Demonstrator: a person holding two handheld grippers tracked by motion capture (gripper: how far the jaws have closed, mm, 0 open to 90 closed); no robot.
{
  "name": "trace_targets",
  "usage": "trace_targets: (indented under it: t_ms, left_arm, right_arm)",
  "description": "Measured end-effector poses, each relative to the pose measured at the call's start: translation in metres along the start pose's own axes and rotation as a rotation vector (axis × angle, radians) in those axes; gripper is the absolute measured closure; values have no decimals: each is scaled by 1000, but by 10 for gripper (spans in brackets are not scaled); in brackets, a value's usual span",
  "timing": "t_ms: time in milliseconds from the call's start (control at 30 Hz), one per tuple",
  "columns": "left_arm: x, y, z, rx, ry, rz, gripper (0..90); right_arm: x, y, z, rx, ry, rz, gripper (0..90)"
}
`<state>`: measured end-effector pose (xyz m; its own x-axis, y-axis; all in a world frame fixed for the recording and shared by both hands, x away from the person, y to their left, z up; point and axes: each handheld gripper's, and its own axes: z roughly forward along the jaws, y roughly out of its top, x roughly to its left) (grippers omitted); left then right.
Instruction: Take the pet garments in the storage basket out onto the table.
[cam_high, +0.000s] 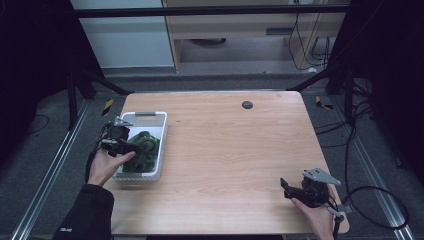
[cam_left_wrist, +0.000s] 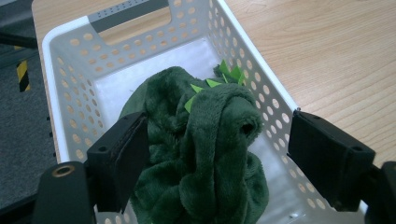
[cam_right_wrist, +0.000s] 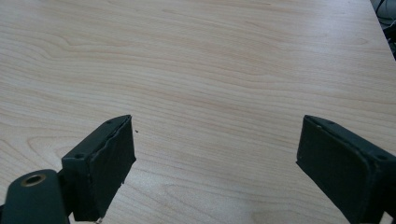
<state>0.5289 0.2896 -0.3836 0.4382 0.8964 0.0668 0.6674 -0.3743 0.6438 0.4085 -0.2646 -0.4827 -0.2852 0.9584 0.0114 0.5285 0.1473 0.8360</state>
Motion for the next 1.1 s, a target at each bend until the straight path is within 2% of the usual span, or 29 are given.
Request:
trace_targets:
  t_ms: [200,500,533,600,667,1100]
  left_arm:
    - [0,0,4,16,-6,2,224]
    - [-2,1,12,63,-18,24,231]
    - [-2,1,15,72,-24,37,232]
    - [-3,0,17,78,-27,34,231]
    - [-3,0,19,87,-26,47,231]
    - [-3,0,30,128,-22,56,270]
  right_arm:
    - [1,0,1,7,7,-3,112]
    - [1,0,2,13,10,-4,110]
    - [1,0,2,13,10,-4,109]
    - [1,0,2,16,12,-1,109]
    - [1,0,2,16,11,-1,108]
    - [1,0,4,21,19,-7,105]
